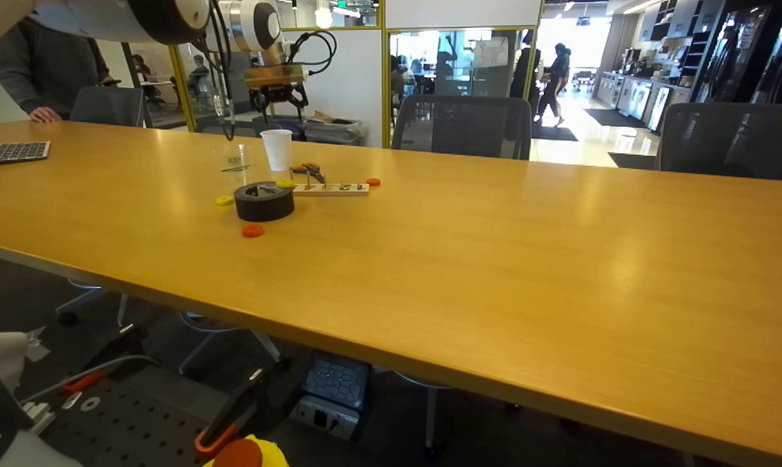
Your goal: Put three round orange blocks in the white cup, then put the two round yellow blocks in the clear cup and put the last round orange block in the white cup
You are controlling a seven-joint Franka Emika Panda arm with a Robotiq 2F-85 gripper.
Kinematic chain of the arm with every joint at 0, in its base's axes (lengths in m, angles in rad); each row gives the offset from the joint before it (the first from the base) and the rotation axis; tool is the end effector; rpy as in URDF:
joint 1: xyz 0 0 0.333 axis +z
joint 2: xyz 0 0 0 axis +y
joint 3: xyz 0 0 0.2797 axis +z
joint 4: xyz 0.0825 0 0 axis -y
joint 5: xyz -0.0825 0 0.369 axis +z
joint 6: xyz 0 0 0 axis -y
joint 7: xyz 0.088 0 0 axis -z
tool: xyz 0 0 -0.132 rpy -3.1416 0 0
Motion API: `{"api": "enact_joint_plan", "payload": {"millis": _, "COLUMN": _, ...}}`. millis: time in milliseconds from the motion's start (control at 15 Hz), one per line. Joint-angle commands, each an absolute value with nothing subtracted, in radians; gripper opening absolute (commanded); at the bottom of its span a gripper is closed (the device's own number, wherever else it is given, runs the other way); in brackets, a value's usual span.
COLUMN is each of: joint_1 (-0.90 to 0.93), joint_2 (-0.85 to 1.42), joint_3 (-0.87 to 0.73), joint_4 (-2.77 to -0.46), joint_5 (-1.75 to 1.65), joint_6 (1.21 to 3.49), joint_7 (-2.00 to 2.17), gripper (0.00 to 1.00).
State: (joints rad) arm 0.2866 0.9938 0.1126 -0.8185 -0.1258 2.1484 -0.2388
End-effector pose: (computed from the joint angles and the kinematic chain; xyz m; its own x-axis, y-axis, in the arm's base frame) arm 0.7393 0.2618 0.3148 0.7608 0.5661 0.3173 0.5648 -0.8184 0.1060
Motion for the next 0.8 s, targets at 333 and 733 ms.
{"api": "enact_joint_plan", "payload": {"millis": 333, "joint_1": 0.286, "joint_2": 0.891, "joint_3": -0.039, "joint_4": -0.84, "joint_5": -0.21, "joint_6": 2.027, "joint_7": -0.073, "gripper": 1.0}}
{"api": "enact_joint_plan", "payload": {"millis": 733, "joint_1": 0.184, "joint_2": 0.891, "joint_3": -0.081, "joint_4": -0.927, "joint_5": -0.174, "joint_6": 2.038, "joint_7": -0.037, "gripper": 1.0}}
